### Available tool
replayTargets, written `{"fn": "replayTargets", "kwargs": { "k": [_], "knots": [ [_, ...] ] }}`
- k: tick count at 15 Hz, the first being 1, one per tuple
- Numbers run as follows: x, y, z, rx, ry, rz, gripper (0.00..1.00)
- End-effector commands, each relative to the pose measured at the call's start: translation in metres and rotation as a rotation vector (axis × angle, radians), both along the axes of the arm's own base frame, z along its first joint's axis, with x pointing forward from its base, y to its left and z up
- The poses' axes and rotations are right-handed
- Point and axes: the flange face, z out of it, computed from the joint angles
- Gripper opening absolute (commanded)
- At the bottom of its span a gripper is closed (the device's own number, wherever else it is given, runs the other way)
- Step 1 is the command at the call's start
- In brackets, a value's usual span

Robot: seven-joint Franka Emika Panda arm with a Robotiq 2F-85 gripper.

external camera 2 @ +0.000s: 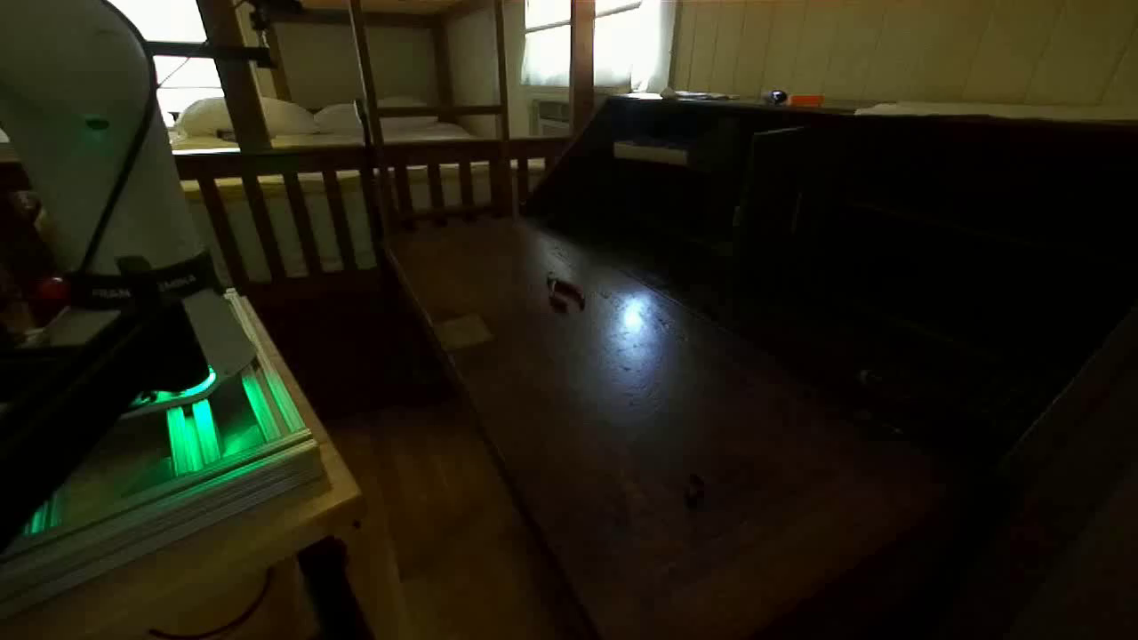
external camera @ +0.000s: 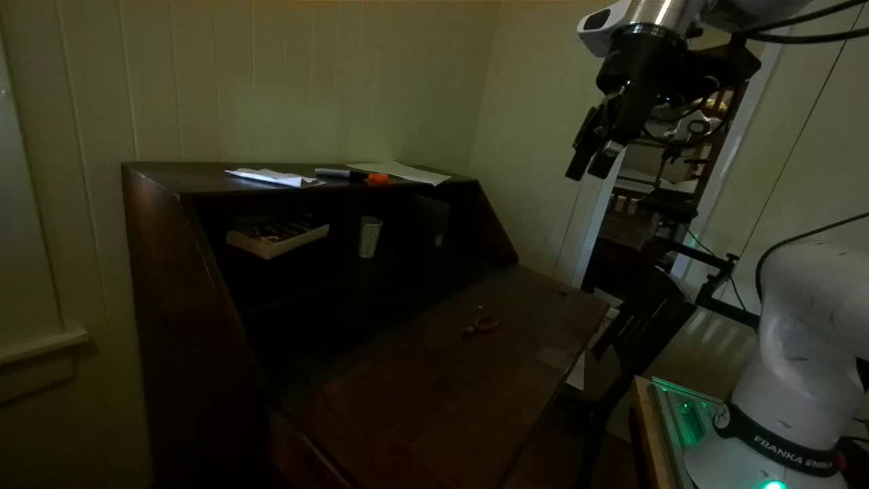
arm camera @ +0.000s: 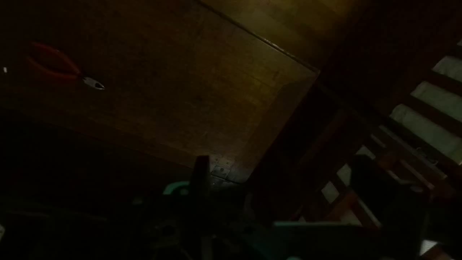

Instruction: Put the book on the bottom part of the desk

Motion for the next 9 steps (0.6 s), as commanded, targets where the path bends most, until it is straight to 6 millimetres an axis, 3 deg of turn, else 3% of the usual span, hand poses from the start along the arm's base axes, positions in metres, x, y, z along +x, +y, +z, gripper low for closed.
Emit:
{"fn": "replayTargets", "kwargs": {
  "k": [1, 5, 7, 9],
  "knots": [
    [0.0, 0.0, 0.001, 0.0, 0.0, 0.0, 1.0],
    [0.0, 0.0, 0.001, 0.0, -0.001, 0.0, 1.0],
    [0.018, -0.011, -0.004, 0.104, -0.073, -0.055, 1.0],
    [0.048, -0.024, -0.016, 0.189, -0.129, -0.11, 1.0]
  ]
}}
